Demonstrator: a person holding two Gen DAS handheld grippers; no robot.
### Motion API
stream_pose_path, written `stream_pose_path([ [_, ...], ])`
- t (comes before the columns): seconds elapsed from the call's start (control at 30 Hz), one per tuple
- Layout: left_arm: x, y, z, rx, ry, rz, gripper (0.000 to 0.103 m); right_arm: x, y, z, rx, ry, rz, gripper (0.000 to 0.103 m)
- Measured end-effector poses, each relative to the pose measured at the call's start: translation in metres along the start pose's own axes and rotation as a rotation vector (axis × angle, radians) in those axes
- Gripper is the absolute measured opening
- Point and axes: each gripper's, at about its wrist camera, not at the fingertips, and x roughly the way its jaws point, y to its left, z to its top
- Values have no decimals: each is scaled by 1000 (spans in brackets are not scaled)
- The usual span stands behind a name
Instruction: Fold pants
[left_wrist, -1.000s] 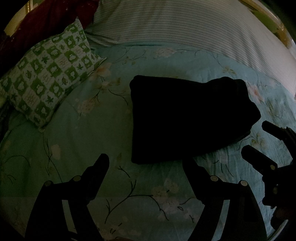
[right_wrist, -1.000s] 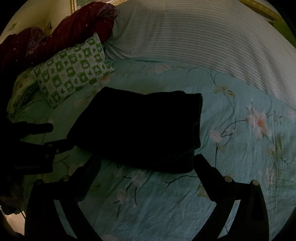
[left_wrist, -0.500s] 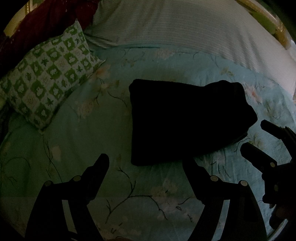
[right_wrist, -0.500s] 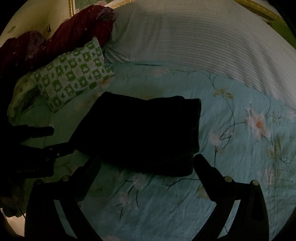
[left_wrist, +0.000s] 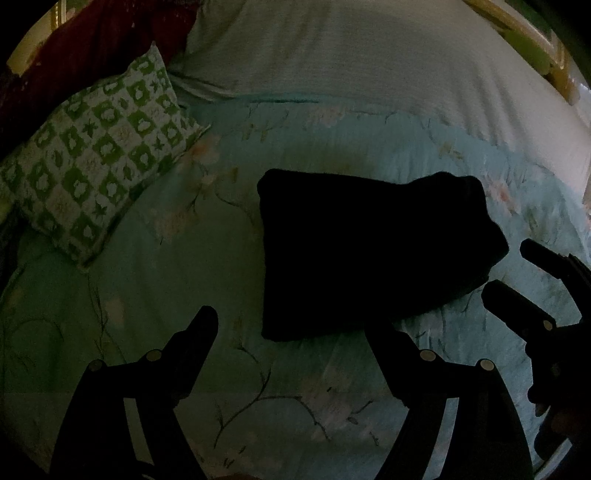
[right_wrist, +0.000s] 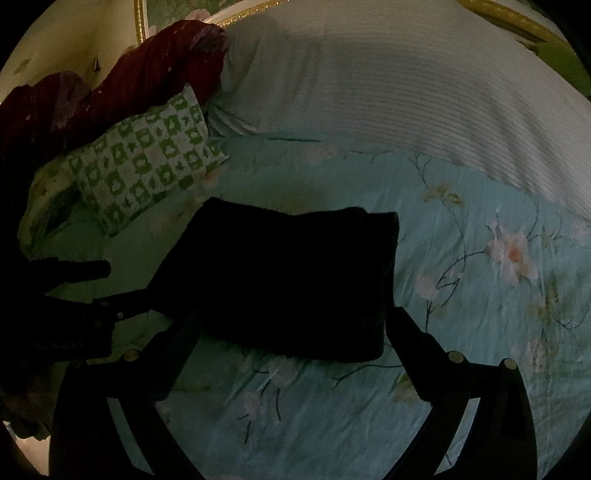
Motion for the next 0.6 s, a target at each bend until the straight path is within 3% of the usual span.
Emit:
stream_pose_path([
  [0.6,2,-4,25,-34,4,-6,80,-1,-33,10,102,-4,-24,100],
])
